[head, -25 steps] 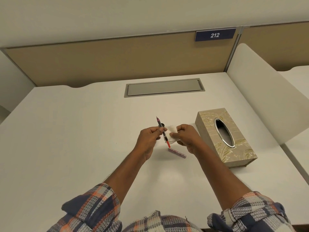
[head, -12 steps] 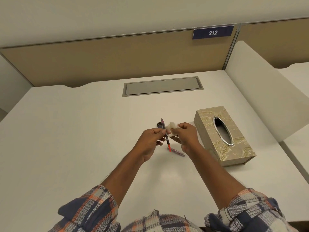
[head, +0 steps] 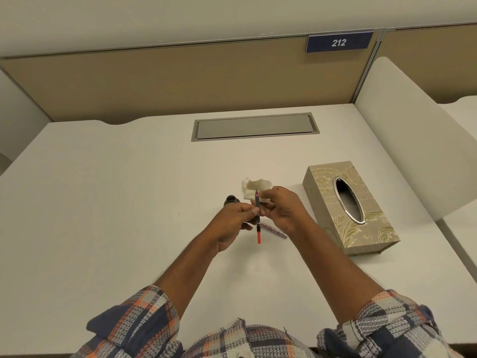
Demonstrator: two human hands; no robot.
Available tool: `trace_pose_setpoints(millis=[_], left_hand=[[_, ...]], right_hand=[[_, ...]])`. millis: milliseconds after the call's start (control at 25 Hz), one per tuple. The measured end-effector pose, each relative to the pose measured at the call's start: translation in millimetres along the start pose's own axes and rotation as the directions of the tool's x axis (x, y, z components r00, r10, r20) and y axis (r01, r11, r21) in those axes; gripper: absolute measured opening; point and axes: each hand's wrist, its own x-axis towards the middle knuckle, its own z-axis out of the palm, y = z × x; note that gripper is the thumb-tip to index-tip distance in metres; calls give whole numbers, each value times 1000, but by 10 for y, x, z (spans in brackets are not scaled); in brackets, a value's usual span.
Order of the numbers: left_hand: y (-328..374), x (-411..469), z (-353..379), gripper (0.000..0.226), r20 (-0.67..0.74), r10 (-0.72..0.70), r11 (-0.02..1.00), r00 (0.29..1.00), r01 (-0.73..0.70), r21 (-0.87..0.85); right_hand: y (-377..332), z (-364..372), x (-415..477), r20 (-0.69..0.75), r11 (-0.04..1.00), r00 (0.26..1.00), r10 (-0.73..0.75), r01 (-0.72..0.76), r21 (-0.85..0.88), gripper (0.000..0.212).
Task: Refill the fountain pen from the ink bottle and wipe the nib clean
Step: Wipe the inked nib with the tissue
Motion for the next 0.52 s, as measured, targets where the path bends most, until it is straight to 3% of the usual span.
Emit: trace_pose_setpoints(millis=[320,520], left_hand=[[-33,33,-33,21,-34,-33,999,999,32,-34],[16,28,-9,22,-69,-48,997,996,44,-60]], right_hand=[[-9,37,-74,99,995,994,41,-49,83,12],[-30,-12,-68,207,982,976,63,-98,159,37]])
